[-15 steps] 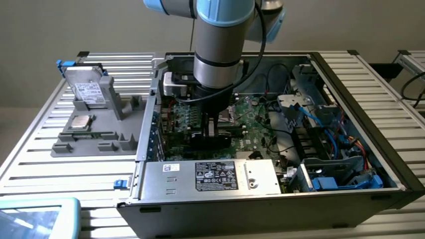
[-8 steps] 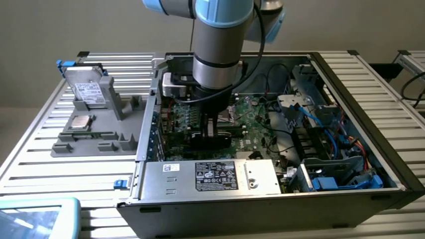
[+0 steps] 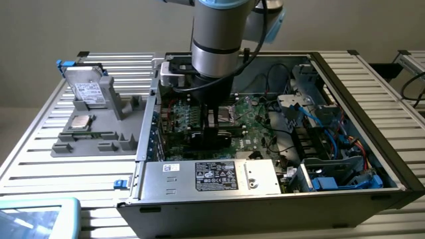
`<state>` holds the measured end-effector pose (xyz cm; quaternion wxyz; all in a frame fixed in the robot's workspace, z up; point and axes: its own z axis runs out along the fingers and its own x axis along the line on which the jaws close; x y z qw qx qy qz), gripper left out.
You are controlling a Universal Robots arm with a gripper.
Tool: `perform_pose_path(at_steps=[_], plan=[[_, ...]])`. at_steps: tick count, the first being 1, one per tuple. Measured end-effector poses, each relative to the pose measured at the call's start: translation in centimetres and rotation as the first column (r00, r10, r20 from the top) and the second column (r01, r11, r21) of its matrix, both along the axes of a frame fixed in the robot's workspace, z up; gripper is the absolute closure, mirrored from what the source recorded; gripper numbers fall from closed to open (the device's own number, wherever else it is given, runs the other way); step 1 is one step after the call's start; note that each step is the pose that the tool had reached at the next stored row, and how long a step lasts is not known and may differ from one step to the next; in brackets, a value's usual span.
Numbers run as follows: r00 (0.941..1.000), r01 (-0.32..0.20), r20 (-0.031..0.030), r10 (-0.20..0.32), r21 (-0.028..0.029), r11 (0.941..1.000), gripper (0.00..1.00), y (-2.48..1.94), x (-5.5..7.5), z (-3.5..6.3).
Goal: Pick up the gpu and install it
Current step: 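Insert the gpu into the slot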
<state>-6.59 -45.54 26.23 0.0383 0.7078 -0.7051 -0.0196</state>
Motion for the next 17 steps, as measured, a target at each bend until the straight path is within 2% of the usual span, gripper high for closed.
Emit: perform_pose_path(at_steps=[9, 17], plan=[[1.0000, 0.000, 0.0001, 0.000, 0.0001, 1.0000, 0.42, 0.00, -0.8, 4.02], [1.0000, 0.000, 0.0000, 0.000, 0.0000, 1.0000, 0.42, 0.00, -0.8, 4.09]])
